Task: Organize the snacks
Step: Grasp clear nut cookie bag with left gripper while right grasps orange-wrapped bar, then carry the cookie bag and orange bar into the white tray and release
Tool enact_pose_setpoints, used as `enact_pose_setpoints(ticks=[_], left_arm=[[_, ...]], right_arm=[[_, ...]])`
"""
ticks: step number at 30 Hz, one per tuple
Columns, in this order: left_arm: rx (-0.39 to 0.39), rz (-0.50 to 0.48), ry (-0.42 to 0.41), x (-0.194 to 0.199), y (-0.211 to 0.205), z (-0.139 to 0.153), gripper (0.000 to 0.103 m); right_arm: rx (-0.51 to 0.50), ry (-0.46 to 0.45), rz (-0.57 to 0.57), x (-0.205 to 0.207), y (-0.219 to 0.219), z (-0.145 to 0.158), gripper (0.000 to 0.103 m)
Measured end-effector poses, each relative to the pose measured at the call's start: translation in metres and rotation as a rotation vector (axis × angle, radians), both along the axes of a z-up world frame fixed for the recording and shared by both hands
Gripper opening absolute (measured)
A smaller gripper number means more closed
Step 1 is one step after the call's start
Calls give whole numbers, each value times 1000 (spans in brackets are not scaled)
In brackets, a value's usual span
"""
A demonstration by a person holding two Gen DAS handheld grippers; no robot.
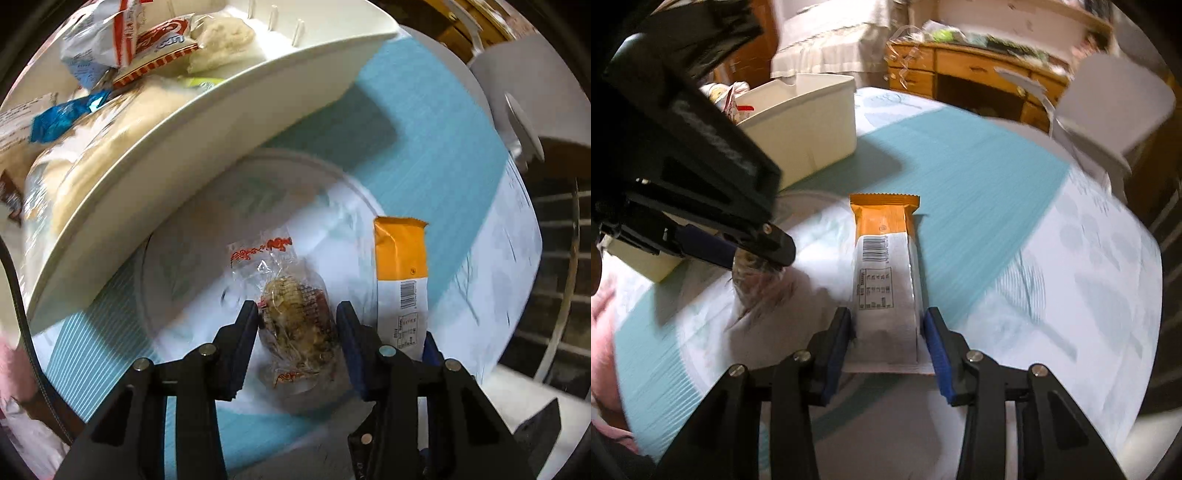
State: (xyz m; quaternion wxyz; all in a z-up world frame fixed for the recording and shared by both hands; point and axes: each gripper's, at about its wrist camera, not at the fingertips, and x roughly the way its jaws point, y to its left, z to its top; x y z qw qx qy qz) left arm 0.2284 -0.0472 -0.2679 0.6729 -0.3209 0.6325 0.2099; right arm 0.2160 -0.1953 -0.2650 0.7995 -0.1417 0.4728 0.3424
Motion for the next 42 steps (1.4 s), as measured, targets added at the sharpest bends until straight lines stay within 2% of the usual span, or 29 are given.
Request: enact_pose_setpoints(ticks=[3, 10, 15, 18, 25, 31, 38, 42], left_arm=[[-11, -45, 10, -11, -7, 15, 42], [-35, -163, -31, -35, -14, 63, 42], [-17, -253, -52, -72, -5, 110, 42], [-16, -273, -50, -85, 2, 126, 42], [0, -321, -27, -119, 22, 134, 42], [-14, -328, -36, -144, 42, 135, 42], [-11, -414, -126, -154, 61, 148, 42], [-21, -442, -162, -154, 79, 155, 42]], right_arm=[[19, 67, -82, -19, -20, 9, 41], [104, 153, -225, -59, -48, 40, 41], [154, 151, -249, -78, -50, 62, 41], [194, 146, -256, -86, -47, 75, 41], [238, 118, -236, -107, -31, 97, 41], [283, 131, -221, -123, -16, 106, 41], [239, 48, -184, -132, 11, 124, 41], [252, 37, -196, -133, 27, 129, 41]])
